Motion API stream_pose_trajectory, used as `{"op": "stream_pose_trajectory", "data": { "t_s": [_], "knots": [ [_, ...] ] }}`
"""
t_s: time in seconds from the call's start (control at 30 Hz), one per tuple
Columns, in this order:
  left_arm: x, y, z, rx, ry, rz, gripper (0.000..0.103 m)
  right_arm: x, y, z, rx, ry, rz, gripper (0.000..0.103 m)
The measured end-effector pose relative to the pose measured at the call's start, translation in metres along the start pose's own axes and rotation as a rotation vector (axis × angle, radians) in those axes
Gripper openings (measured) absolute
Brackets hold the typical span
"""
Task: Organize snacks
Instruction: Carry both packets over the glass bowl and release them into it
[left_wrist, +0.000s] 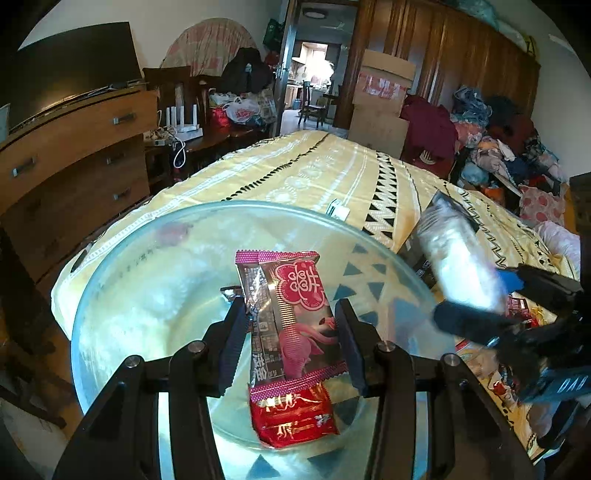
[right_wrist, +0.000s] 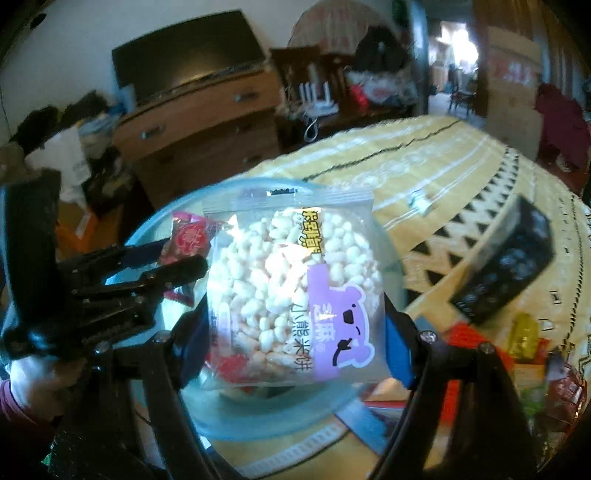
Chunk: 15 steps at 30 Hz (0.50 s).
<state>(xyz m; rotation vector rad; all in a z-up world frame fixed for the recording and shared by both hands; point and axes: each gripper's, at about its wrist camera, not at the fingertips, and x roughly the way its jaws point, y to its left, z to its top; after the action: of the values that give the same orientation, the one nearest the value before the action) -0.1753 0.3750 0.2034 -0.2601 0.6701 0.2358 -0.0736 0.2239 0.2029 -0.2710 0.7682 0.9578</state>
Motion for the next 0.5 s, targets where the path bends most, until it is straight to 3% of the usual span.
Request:
{"op": "stream_pose_trajectory", "data": {
  "t_s": [0.5],
  "knots": [
    [0.006,0.018,-0.007,-0.028,0.020,-0.002,0.049,0.021,0.013,0.002,0.000,0.063,0.000,0.079]
  ]
}}
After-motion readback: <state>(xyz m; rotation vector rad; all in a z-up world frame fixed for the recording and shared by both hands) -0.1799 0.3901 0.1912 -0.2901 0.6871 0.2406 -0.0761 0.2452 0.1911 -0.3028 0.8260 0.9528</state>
